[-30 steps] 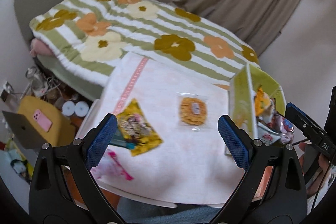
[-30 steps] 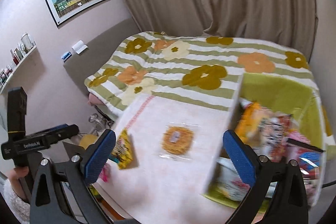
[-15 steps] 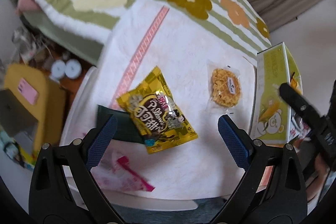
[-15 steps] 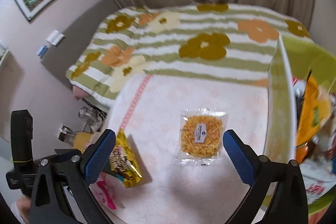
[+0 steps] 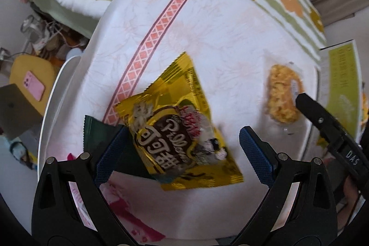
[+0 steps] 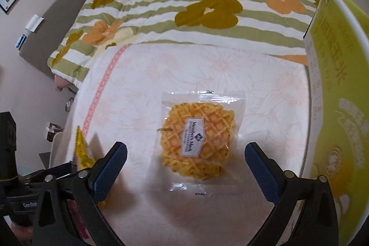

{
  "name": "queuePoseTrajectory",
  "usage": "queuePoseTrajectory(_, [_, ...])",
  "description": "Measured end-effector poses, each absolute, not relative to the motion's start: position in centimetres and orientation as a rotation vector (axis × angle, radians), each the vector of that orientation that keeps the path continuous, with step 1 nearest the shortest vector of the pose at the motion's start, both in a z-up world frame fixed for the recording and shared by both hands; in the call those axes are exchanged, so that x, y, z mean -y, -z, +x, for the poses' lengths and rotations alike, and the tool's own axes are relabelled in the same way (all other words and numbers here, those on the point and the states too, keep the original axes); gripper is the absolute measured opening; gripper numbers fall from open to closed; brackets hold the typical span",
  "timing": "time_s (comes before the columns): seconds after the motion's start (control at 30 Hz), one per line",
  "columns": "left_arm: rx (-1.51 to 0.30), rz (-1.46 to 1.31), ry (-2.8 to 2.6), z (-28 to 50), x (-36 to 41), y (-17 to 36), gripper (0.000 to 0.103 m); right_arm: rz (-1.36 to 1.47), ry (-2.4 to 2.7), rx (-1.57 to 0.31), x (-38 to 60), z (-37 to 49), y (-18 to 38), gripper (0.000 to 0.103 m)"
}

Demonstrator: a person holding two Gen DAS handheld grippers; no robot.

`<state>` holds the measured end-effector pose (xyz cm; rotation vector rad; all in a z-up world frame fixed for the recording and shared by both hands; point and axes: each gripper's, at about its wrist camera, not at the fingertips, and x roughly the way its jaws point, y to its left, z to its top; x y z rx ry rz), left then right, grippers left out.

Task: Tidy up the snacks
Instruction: 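Grasp the gold Pillows bag with the left tool while the right tool grasps the waffle pack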

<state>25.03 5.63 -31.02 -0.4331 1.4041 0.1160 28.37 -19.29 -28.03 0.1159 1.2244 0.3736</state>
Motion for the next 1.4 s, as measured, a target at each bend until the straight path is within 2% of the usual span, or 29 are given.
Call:
queuePoseTrajectory(0.1, [-1.425, -0.401, -0.138, 25.2, -5.2, 31.9, 0.087, 0.117, -0.382, -1.226, 19.2, 28.3, 28.6, 0.102])
queuePoseTrajectory(0.2, [-1.414, -0.362, -0.137, 25.3, -4.8, 32.0, 0.083, 0.114, -0.390, -1.234, 19.1, 28.4, 29.1, 0.102])
queuePoseTrajectory(0.23, [-1.412, -0.347, -0.133, 25.3, -4.6, 32.0, 0.076, 0.117, -0.392, -1.238, 19.2, 28.5, 29.2, 0.102])
queuePoseTrajectory(0.27, [-1.413, -0.334, -0.126, 25.4, -4.2, 32.0, 0.061, 0.119, -0.395, -1.242, 19.2, 28.6, 29.4, 0.102])
queuePoseTrajectory(0.57, [-1.404, -0.266, -0.096, 25.5, -2.3, 31.7, 0.054, 0.129, -0.391, -1.253, 19.3, 28.9, 30.0, 0.102])
queuePoseTrajectory(0.87, [-1.341, -0.219, -0.089, 26.8, -2.2, 30.0, 0.054, 0.108, -0.370, -1.220, 18.1, 29.0, 30.8, 0.102])
queuePoseTrajectory(1.07, [-1.319, -0.213, -0.090, 27.6, -3.2, 29.4, 0.054, -0.025, -0.310, -1.130, 16.5, 28.2, 31.4, 0.101])
queuePoseTrajectory(1.1, [-1.318, -0.213, -0.089, 27.6, -3.3, 29.4, 0.054, -0.043, -0.301, -1.125, 16.4, 28.1, 31.5, 0.098])
queuePoseTrajectory(1.2, [-1.309, -0.211, -0.077, 27.7, -3.6, 29.1, 0.054, -0.085, -0.298, -1.091, 16.3, 27.6, 31.2, 0.077])
queuePoseTrajectory(1.4, [-1.272, -0.202, -0.039, 27.4, -3.8, 27.5, 0.054, -0.005, -0.307, -1.061, 17.0, 27.1, 29.1, 0.074])
